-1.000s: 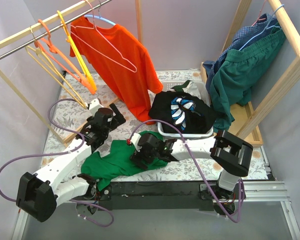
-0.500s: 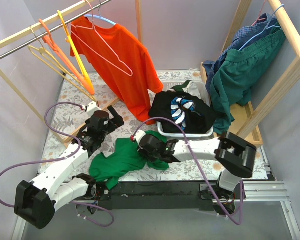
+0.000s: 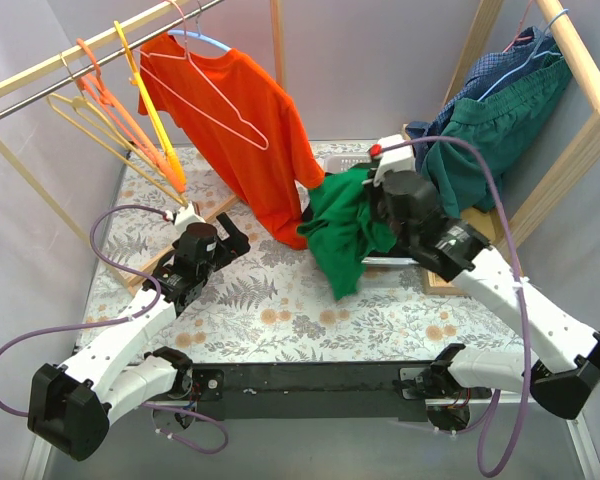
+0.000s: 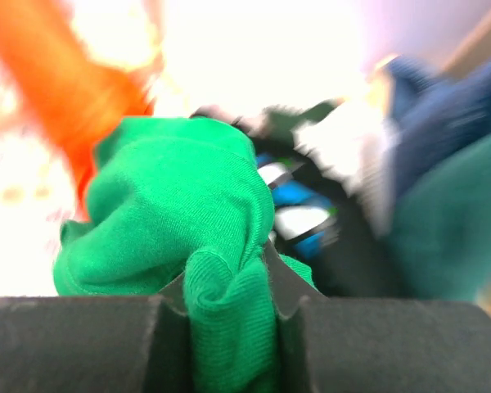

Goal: Remove the t-shirt from the hanger
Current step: Place the T-shirt in the bin, then pick up the hanger from the clothesline, then remove the T-shirt from the hanger.

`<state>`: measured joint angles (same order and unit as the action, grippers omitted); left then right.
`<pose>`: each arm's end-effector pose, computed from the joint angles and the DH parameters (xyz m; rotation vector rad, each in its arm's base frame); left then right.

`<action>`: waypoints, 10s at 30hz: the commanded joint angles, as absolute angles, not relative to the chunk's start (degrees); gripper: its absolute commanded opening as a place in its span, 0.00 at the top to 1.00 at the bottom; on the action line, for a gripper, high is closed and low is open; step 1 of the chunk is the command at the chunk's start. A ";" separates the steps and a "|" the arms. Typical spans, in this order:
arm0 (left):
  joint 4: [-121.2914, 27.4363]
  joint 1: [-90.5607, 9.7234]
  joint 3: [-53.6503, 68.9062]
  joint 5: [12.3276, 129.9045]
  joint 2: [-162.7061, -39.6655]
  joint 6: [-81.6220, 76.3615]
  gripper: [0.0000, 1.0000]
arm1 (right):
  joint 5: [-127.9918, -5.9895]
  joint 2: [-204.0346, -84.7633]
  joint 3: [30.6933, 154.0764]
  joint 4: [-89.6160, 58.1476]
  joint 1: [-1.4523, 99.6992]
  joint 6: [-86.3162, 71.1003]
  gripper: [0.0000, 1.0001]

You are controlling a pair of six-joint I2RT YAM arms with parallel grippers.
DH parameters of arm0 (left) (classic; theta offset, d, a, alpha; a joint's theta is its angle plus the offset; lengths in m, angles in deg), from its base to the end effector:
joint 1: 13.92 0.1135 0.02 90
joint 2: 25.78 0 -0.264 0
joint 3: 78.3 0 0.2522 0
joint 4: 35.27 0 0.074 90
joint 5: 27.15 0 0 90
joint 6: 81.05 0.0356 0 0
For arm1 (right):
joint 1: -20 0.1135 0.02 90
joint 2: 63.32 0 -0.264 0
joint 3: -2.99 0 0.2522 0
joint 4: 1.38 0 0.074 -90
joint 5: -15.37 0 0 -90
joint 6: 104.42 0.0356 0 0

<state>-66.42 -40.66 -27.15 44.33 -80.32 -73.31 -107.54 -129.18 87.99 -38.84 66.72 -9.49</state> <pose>0.1903 -0.0832 0.2525 -1.2067 1.8827 -0.7426 0.1847 0.1680 0.4044 -0.2830 1.8168 0.0877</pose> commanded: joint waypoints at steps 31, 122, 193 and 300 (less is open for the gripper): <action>-65.73 -40.37 -27.54 46.42 -79.48 -71.74 0.02 | -103.20 -136.26 93.86 -27.27 52.34 -18.39 0.99; -68.45 -40.37 -27.63 50.02 -78.51 -67.95 0.02 | -58.10 -174.94 144.72 -10.57 59.37 -29.37 0.99; -61.34 -41.08 -19.29 79.64 -67.61 -45.56 0.03 | -49.16 -100.93 62.98 -25.86 60.69 -14.25 0.99; -95.00 -41.25 0.67 88.96 -58.83 -27.44 1.00 | -77.49 -101.91 65.79 -22.70 60.60 -18.82 0.99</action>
<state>-95.14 -41.40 0.69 89.47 -60.48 -26.51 -64.89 -105.05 61.90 -27.00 60.64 -18.78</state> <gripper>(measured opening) 0.183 0.031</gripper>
